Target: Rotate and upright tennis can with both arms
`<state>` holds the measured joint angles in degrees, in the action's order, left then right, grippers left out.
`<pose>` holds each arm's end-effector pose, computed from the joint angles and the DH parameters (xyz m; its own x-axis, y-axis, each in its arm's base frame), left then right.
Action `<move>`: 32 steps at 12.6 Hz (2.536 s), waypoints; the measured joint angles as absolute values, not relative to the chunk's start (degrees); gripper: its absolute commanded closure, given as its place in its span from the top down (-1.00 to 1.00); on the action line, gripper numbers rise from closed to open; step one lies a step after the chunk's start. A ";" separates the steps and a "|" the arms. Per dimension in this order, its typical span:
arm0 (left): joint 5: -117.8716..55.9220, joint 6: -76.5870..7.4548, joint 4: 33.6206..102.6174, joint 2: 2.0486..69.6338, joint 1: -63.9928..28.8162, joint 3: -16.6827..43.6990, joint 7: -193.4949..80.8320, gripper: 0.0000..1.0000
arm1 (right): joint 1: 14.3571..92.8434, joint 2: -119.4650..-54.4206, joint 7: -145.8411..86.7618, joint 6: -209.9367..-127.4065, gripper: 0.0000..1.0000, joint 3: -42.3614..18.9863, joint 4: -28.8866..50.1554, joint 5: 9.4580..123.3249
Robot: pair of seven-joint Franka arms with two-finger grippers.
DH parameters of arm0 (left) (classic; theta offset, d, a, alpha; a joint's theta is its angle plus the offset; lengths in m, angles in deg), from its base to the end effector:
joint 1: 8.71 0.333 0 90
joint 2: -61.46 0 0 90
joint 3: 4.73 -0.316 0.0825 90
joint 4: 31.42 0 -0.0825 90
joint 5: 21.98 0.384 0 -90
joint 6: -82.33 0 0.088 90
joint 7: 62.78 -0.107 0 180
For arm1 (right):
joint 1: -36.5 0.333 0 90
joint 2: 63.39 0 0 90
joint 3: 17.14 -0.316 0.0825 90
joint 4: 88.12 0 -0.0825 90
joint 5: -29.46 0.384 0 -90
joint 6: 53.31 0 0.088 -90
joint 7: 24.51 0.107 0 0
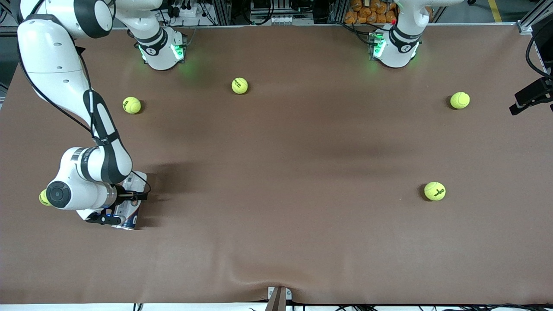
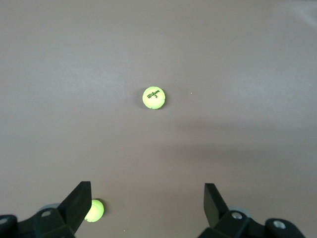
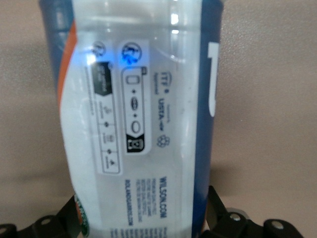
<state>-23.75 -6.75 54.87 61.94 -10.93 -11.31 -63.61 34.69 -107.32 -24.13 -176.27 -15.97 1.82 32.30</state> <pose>0.5494 0.0388 0.6582 0.9965 0.0610 0.0574 0.0593 -0.9978 0.0309 0.6781 -0.0316 0.1751 0.9785 -0.0816 -0.1894 -0.0870 -0.9960 -0.0203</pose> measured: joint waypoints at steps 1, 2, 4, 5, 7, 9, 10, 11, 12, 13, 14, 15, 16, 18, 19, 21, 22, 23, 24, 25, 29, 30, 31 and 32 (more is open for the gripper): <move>-23.75 -6.75 54.87 61.94 -10.93 -11.31 -63.61 1.00 | 34.69 -107.31 -24.13 -176.34 1.00 -15.96 1.81 32.30; -23.75 -6.75 54.87 61.94 -10.93 -11.31 -63.61 1.00 | 34.69 -107.27 -24.13 -176.41 1.00 -15.96 1.80 32.30; -23.75 -6.75 54.87 61.94 -10.93 -11.31 -63.61 1.00 | 34.68 -107.23 -24.13 -176.88 1.00 -15.94 1.78 32.30; -23.75 -6.75 54.87 61.94 -10.93 -11.31 -63.61 1.00 | 34.65 -107.24 -24.13 -177.57 0.80 -15.91 1.81 32.30; -24.30 -6.75 54.87 61.94 -10.93 -11.32 -63.61 1.00 | 34.53 -107.30 -24.14 -178.37 0.58 -15.84 1.83 32.30; -24.57 -6.75 54.88 61.93 -10.93 -11.33 -63.61 1.00 | 34.52 -107.29 -24.14 -178.40 0.52 -15.84 1.83 32.30; -24.61 -6.75 54.88 61.93 -10.93 -11.33 -63.61 1.00 | 34.52 -107.27 -24.14 -178.40 0.49 -15.83 1.83 32.30; -24.62 -6.75 54.89 61.93 -10.93 -11.33 -63.61 1.00 | 34.52 -107.26 -24.14 -178.40 0.39 -15.83 1.83 32.30; -24.63 -6.75 54.92 61.93 -10.93 -11.33 -63.61 1.00 | 34.52 -107.24 -24.15 -178.40 0.35 -15.83 1.82 32.30; -24.63 -6.75 54.96 61.91 -10.93 -11.33 -63.61 1.00 | 34.54 -107.22 -24.20 -178.42 0.34 -15.84 1.80 32.30; -24.64 -6.75 54.97 61.83 -10.93 -11.33 -63.61 1.00 | 34.55 -107.12 -24.22 -178.47 0.33 -15.86 1.72 32.30; -24.64 -6.75 54.97 61.75 -10.93 -11.33 -63.61 1.00 | 34.57 -107.03 -24.58 -178.62 0.33 -15.87 1.62 32.30; -24.64 -6.75 54.97 61.68 -10.93 -11.33 -63.61 1.00 | 34.57 -106.89 -25.98 -178.72 0.33 -15.87 1.53 32.30; -24.64 -6.75 54.97 61.62 -10.93 -11.33 -63.61 1.00 | 34.48 -106.19 -30.24 -178.79 0.33 -15.77 1.33 32.30; -24.64 -6.75 54.98 61.62 -10.93 -11.33 -63.61 1.00 | 34.40 -105.51 -31.95 -178.76 0.33 -15.72 1.26 32.30; -24.69 -6.75 54.97 61.62 -10.93 -11.33 -63.61 1.00 | 34.69 -103.29 -33.72 -177.30 0.33 -15.90 0.93 32.30; -24.93 -6.75 54.97 61.62 -10.93 -11.33 -63.61 1.00 | 35.33 -101.86 -34.03 -175.99 0.33 -16.05 0.79 32.30; -25.48 -6.75 54.97 61.61 -10.93 -11.34 -63.61 1.00 | 36.24 -100.44 -34.07 -174.74 0.33 -16.15 0.69 32.30; -25.79 -6.75 54.97 61.61 -10.93 -11.34 -63.61 1.00 | 37.15 -99.28 -34.28 -173.96 0.33 -16.26 0.63 32.30; -25.87 -6.75 54.97 61.61 -10.92 -11.35 -63.61 1.00 | 38.06 -98.43 -34.99 -173.63 0.33 -16.34 0.59 32.30; -25.93 -6.75 54.97 61.61 -10.89 -11.39 -63.61 1.00 | 42.70 -97.40 -39.65 -173.37 0.33 -16.54 0.55 32.30; -25.93 -6.75 54.97 61.61 -10.89 -11.39 -63.61 1.00 | 43.44 -97.39 -42.53 -173.52 0.33 -16.54 0.42 32.30; -25.93 -6.75 54.97 61.61 -10.89 -11.40 -63.61 1.00 | 43.86 -97.39 -45.37 -173.62 0.33 -16.54 0.21 32.30; -25.93 -6.75 54.97 61.61 -10.89 -11.40 -63.61 1.00 | 44.10 -97.39 -48.04 -173.72 0.33 -16.54 0.01 32.30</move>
<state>-25.93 -6.75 54.97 61.61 -10.89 -11.40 -63.61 44.10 -97.39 -48.04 -173.72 -16.54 0.01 32.30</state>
